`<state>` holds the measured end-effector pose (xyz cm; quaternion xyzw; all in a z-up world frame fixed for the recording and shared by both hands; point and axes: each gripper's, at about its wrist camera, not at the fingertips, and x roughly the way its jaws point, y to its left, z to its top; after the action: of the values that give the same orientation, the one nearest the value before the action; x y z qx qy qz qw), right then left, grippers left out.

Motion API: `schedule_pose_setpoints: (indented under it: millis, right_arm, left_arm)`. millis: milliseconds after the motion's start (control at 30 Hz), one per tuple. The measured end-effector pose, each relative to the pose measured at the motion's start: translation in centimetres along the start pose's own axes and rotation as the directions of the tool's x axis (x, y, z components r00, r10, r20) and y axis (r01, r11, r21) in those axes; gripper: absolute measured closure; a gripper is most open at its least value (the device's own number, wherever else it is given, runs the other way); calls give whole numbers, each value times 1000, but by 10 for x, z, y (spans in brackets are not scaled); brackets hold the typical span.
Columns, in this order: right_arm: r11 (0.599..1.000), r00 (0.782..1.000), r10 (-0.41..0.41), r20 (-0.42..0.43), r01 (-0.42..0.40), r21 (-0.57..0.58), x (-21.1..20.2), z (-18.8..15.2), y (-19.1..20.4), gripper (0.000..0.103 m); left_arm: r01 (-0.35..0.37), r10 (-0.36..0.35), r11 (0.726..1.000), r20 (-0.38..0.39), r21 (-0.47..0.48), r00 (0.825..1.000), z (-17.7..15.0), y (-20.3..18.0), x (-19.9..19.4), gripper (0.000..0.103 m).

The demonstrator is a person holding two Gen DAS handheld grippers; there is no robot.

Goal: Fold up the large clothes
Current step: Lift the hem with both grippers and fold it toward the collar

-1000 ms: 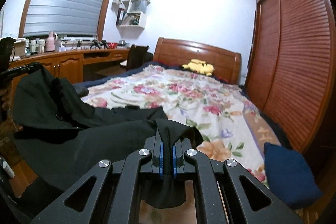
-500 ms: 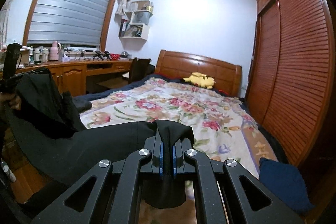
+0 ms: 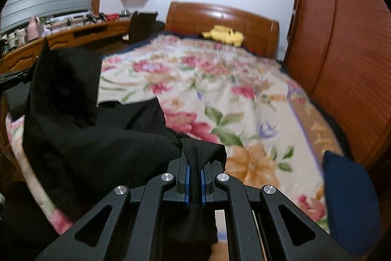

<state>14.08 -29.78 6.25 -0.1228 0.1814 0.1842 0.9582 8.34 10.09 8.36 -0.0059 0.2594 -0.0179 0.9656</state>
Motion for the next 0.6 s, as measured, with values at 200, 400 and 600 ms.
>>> schedule_pose_setpoints:
  millis: [200,400,600]
  right_arm:
    - [999,999,24,-41,-22,34,63,13,-9,97]
    - [997,997,33,-73,-28,74,125,30,-25,97]
    - [997,993,17,-117,-8,75,172,42,-31,97]
  left_arm:
    - [-19,19,1000,-71,-3,997,4,5,57,98]
    - [-37,37,999,-96,8,995,17,8,105,98]
    - [-58,63,997,-135,41,989,26,7,153,98]
